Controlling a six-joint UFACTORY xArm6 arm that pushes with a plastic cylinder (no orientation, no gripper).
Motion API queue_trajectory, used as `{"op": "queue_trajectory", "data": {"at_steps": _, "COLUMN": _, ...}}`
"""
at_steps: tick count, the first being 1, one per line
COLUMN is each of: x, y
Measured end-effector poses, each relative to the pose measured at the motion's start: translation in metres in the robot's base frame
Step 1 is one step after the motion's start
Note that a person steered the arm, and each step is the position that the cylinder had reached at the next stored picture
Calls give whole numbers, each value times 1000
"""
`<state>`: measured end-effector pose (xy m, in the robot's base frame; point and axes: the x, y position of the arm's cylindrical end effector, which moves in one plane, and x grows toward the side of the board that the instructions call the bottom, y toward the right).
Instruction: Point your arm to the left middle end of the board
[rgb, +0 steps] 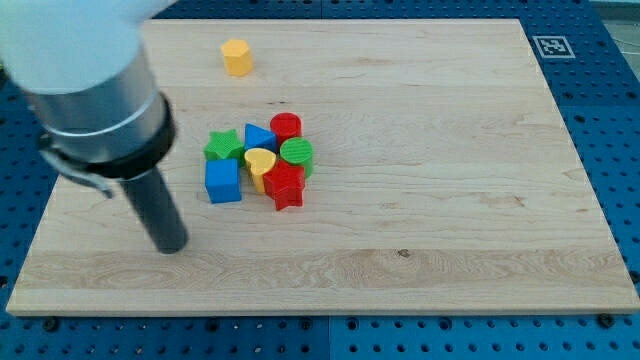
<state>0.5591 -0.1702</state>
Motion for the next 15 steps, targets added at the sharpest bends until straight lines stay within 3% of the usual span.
{"op": "queue_trajectory", "data": {"at_steps": 2, "x": -57, "y": -65}}
{"op": "queue_trajectory", "data": {"at_steps": 6, "x": -68, "y": -93}}
{"op": "queue_trajectory", "data": {"at_steps": 7, "x": -81, "y": -128}}
{"op": "queue_trajectory", "data": {"at_steps": 8, "x": -101, "y": -135}}
{"op": "queue_trajectory", "data": {"at_steps": 14, "x": -109, "y": -135}}
{"op": "queue_trajectory", "data": {"at_steps": 15, "x": -146, "y": -134}}
